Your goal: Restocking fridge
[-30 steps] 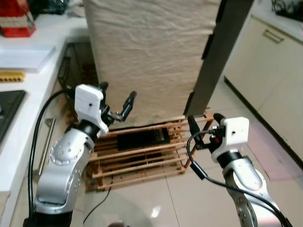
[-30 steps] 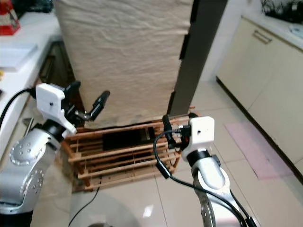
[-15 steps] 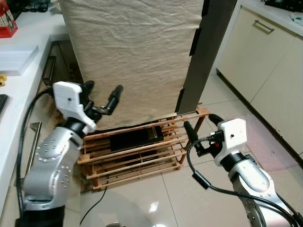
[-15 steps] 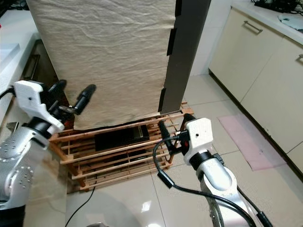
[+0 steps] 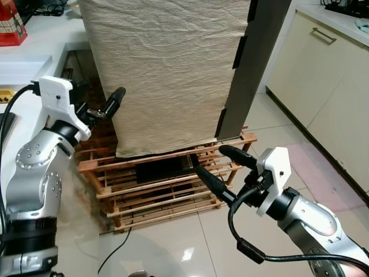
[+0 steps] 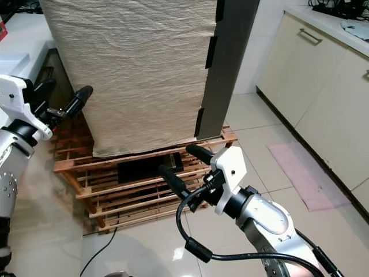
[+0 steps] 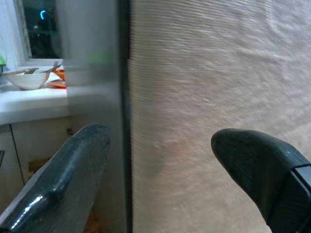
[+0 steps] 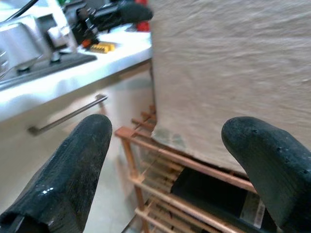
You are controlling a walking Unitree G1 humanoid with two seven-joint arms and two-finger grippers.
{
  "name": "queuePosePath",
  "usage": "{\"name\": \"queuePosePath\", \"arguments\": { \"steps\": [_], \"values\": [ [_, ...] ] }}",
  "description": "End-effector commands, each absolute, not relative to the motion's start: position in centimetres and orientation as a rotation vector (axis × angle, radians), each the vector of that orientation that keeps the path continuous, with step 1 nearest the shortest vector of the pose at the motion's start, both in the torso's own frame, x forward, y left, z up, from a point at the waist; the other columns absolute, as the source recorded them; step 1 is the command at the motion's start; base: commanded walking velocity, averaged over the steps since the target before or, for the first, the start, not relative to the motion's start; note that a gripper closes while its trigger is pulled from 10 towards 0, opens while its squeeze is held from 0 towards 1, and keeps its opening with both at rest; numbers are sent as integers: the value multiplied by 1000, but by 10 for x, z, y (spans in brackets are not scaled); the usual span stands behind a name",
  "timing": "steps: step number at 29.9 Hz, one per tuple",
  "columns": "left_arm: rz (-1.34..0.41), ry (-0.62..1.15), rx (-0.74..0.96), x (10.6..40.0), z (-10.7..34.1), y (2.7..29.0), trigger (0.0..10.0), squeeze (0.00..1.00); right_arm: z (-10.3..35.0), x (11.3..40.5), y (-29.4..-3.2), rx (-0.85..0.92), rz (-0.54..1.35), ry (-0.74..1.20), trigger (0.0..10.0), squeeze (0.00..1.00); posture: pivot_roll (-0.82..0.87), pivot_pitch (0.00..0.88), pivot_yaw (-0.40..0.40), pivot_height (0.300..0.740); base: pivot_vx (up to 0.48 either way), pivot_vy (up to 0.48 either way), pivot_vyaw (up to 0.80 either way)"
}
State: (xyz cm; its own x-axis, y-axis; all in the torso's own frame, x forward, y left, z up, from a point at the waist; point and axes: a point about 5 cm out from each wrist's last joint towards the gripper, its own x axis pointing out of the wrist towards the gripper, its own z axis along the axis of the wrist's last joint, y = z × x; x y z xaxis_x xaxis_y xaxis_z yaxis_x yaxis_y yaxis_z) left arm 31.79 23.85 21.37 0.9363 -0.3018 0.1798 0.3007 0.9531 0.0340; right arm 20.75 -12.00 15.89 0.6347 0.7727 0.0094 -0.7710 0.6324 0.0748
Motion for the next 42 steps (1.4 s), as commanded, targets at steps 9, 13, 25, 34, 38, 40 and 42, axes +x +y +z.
{"name": "queuePosePath", "arguments": {
  "steps": [9,13,25,34,38,40,42],
  "values": [
    [-414,-276,-91,336,234,255,10000,1000,158,201,-124,65,903,62,10000,0,0,3,-45,740,0,0,0],
    [-443,-244,-61,345,234,255,10000,859,157,201,-127,57,876,71,10000,0,0,5,-51,740,0,0,0],
    [-561,-252,-76,366,244,243,10000,0,159,198,-131,30,844,56,10000,0,-8,3,-45,740,0,0,0],
    [-720,-207,-70,375,245,224,10000,0,141,201,-137,-7,836,81,10000,0,-21,3,-33,740,0,0,0],
    [-771,-212,-78,374,247,221,10000,0,129,203,-144,-12,815,104,10000,0,-23,4,-30,740,0,0,0],
    [-792,-230,-56,373,249,220,10000,0,102,206,-152,-62,770,166,10000,0,-24,6,-30,740,0,0,0],
    [-803,-234,-49,373,250,220,10000,0,92,207,-155,-84,756,188,10000,0,-24,6,-30,740,0,0,0]
  ]
}}
